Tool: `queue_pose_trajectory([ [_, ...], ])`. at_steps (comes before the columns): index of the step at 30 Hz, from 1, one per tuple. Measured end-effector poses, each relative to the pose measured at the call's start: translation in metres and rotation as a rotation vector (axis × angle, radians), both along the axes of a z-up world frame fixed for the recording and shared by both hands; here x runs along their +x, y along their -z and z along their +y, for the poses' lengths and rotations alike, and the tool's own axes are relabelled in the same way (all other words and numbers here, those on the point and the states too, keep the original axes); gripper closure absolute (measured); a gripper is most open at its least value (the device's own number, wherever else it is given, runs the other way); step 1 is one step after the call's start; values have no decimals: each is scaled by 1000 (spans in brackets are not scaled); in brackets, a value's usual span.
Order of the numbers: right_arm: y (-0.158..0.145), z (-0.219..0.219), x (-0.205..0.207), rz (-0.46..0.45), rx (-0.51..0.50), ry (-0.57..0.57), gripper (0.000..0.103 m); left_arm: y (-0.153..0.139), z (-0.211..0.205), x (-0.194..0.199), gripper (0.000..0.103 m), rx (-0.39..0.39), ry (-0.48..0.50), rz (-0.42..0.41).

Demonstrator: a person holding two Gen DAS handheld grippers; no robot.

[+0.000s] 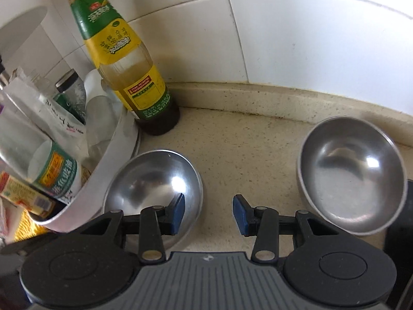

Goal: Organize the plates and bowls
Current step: 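Grasp the rim of a large steel bowl with the right gripper, then carry the held bowl and lower it into another steel bowl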

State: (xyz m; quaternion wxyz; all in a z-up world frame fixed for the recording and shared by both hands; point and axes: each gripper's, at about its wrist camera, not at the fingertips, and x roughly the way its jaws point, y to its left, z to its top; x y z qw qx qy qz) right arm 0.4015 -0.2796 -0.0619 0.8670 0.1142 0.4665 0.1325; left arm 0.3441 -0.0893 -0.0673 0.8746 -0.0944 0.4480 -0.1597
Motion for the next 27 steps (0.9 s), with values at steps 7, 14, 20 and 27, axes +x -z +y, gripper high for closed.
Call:
queue_pose_trajectory([
  [7, 12, 8, 20, 54, 88, -61, 61, 5, -10, 4, 21, -12, 20, -29],
  [14, 24, 11, 32, 87, 120, -69, 61, 16, -7, 14, 16, -50, 13, -57],
  [20, 22, 11, 25, 68, 124, -102, 58, 21, -13, 15, 15, -18, 20, -61],
  [27, 11, 6, 8, 32, 139, -101, 58, 13, -23, 0, 13, 41, 50, -128],
])
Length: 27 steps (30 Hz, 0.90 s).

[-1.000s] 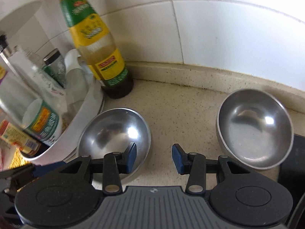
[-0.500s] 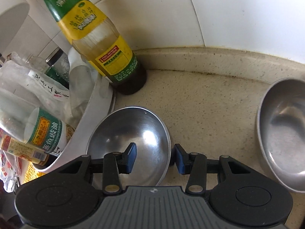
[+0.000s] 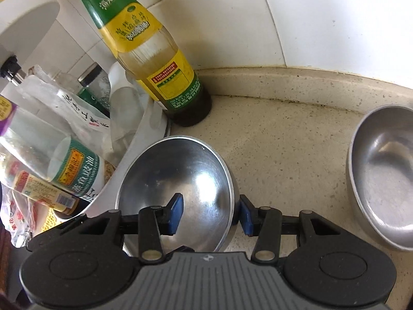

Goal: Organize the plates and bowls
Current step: 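Carry the held bowl and lower it into another steel bowl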

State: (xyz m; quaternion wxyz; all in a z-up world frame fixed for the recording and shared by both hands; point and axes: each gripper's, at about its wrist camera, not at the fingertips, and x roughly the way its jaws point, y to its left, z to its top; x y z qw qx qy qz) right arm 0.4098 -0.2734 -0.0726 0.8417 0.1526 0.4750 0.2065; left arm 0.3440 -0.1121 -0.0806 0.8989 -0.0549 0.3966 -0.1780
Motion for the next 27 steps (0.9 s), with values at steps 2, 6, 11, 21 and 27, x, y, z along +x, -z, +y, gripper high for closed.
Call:
queue_pose_trajectory([
  [2, -5, -2, -5, -7, 9, 7, 58, -4, -1, -4, 12, 3, 7, -17],
  [6, -17, -4, -16, -23, 27, 15, 58, -14, -2, -9, 9, 3, 13, -40],
  [11, -28, -8, -28, -35, 28, 29, 58, -24, -5, -16, 8, -2, 25, -64],
  [21, -46, -22, -54, -65, 38, 65, 58, -39, -14, -31, 7, -10, 60, -103],
  [27, -53, -33, -72, -73, 29, 97, 58, -45, -23, -42, 7, -14, 99, -116],
])
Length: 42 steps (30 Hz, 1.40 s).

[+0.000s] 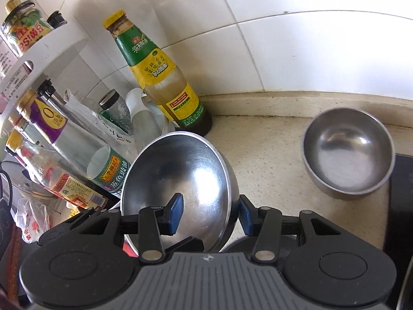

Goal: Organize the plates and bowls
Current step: 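Carry the held bowl and lower it into another steel bowl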

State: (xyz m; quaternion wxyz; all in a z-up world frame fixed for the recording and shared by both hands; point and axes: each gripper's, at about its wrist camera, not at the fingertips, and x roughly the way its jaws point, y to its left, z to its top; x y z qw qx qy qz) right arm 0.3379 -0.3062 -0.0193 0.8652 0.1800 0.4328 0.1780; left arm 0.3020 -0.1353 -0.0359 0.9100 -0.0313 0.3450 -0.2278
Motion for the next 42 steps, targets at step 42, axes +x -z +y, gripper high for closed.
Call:
queue_pose_trajectory([
  [42, 8, -40, -81, 92, -66, 149, 58, 19, -54, -40, 5, 74, 246, 46],
])
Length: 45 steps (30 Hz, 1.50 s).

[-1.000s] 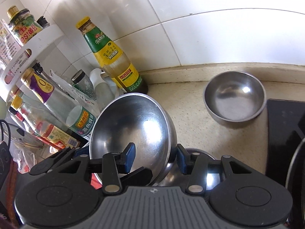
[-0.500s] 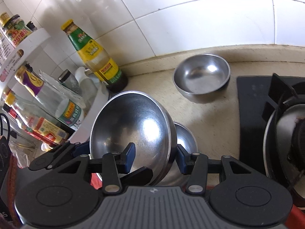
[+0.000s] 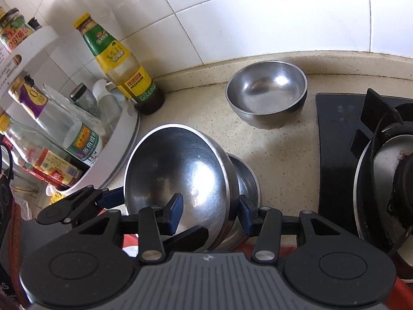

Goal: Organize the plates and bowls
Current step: 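Carry the held bowl and lower it into another steel bowl, then open the right gripper and move it to the steel bowl by the wall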

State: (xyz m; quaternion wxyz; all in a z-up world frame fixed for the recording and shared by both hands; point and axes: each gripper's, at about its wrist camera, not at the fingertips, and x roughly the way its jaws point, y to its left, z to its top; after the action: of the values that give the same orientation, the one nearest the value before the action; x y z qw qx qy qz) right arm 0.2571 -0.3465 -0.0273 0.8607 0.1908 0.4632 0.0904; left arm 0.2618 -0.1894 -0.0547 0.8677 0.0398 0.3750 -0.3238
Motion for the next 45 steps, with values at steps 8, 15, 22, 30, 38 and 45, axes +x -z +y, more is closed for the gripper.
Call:
queue_pose_trajectory([
  [8, -5, -11, -3, -27, -57, 36, 54, -2, 14, 0, 2, 21, -28, -32],
  [15, -4, -28, -3, -26, -42, 105, 53, -10, 34, 15, 0, -10, -90, -41],
  [22, -5, -44, 12, -52, -8, 169, 51, -20, 37, 51, 0, -32, -139, -45],
  [30, -1, -68, 44, -78, 15, 255, 50, -15, 22, 103, 0, -14, -154, -50],
  [38, 21, -94, 84, -50, 125, 319, 50, -1, 3, 124, 0, -23, 48, -97],
  [45, 19, -102, 99, -86, 108, 239, 49, 12, -12, 148, 0, -28, 151, -46],
])
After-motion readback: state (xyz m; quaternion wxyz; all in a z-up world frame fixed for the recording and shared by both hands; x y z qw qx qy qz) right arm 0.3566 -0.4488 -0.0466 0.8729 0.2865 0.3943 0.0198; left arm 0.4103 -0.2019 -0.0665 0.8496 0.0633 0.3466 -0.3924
